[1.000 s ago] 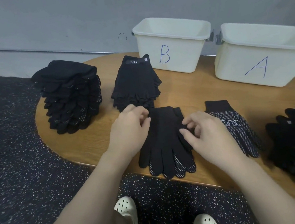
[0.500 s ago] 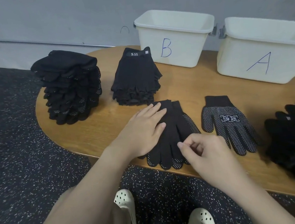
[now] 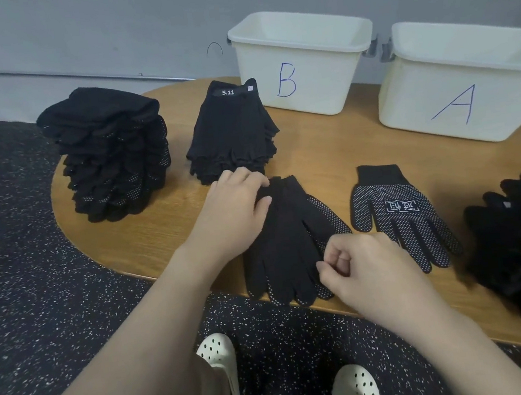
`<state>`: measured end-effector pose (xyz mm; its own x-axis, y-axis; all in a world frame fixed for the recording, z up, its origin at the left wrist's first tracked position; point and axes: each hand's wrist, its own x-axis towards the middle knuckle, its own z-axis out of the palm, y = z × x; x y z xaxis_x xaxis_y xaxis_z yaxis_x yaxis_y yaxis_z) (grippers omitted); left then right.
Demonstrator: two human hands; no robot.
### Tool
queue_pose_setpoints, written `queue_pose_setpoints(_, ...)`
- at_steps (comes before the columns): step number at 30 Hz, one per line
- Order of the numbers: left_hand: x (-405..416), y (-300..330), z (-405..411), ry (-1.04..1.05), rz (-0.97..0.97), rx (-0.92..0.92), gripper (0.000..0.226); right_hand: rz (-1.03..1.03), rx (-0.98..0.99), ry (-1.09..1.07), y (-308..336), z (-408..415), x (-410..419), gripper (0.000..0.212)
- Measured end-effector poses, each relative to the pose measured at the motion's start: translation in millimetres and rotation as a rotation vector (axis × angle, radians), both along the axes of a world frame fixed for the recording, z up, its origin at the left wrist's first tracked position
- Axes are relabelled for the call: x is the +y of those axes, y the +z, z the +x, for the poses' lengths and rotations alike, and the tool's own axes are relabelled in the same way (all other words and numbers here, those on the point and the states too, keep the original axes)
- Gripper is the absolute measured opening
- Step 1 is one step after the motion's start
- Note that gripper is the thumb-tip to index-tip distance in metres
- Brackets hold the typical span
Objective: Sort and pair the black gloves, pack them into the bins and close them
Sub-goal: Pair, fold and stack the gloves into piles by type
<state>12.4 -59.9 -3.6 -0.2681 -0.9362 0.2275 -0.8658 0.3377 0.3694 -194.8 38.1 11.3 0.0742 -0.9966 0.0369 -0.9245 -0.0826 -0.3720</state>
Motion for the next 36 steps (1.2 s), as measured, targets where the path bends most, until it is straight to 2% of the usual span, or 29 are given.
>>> queue_pose_setpoints(3, 2.2, 0.2, 7.5, 0.093, -0.024, 0.034, 0.031, -0.053, 0.051, -0.045, 7.1, -4.3, -7.5, 0.026)
queue_pose_setpoints(6, 6.5, -1.8, 16.7, 0.167, -0.017, 0.068, 0.033, -0.264, -0.008, -0.028, 12.5, 11.4, -11.8, 0.010)
queue_pose_setpoints(8, 8.7, -4.7, 22.1, 0.198, 0.007, 0.137, 0.033, -0.325, -0.009, 0.055, 10.2, 32.8, -14.5, 0.023)
queue_pose_setpoints(11, 9.2, -5.9, 27.6, 0.257, 0.108, 0.295, 0.033, -0.229, 0.058, 0.184, 0.1, 64.6, -21.8, 0.049)
queue_pose_setpoints(13, 8.5, -6.0, 30.1, 0.291, 0.164, 0.352, 0.031, -0.141, 0.124, 0.231, -8.8, 77.3, -30.6, 0.056)
queue_pose_setpoints(18, 8.8, -3.4, 30.2, 0.297, 0.189, 0.331, 0.012, -0.023, 0.157, 0.234, -26.3, 83.8, -42.9, 0.065)
queue_pose_setpoints(29, 4.9, -2.7, 34.5, 0.240, 0.204, 0.300, 0.015, -0.028, 0.224, 0.164, -33.0, 38.4, -7.4, 0.073)
queue_pose_setpoints(36, 7.7, 2.9, 32.4, 0.162, 0.066, 0.378, 0.019, -0.002, 0.235, 0.152, -30.0, 24.2, 4.8, 0.081)
